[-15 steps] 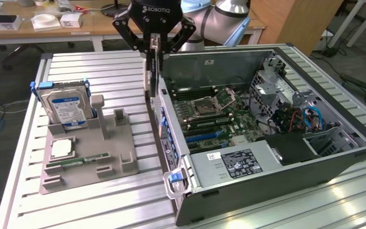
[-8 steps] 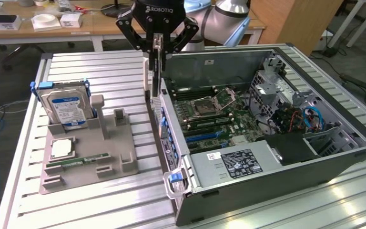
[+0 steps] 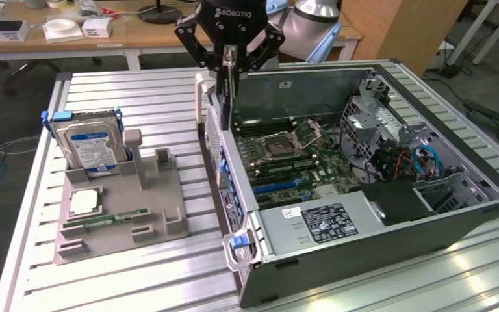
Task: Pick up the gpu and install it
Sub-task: 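Pick up the gpu and move the gpu toward the slot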
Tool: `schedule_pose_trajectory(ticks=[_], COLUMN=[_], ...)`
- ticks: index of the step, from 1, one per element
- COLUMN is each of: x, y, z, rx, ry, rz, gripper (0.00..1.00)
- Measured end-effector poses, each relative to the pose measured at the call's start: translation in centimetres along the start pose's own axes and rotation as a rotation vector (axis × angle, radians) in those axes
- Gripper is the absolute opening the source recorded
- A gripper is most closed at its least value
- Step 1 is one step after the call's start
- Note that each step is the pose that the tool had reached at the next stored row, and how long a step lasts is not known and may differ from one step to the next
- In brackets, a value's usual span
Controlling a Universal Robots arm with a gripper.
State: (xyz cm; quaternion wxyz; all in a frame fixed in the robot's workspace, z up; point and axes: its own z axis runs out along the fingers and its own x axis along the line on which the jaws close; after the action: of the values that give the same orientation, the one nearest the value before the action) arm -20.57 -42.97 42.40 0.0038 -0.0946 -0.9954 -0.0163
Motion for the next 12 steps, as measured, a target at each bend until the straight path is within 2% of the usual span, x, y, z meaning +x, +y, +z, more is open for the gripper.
schedule_pose_trajectory(ticks=[12], x=[-2.2], y=[0.43], z=[0.00], rx=[-0.0001], ry=[0.0000], rz=[0.000], gripper=[0.27])
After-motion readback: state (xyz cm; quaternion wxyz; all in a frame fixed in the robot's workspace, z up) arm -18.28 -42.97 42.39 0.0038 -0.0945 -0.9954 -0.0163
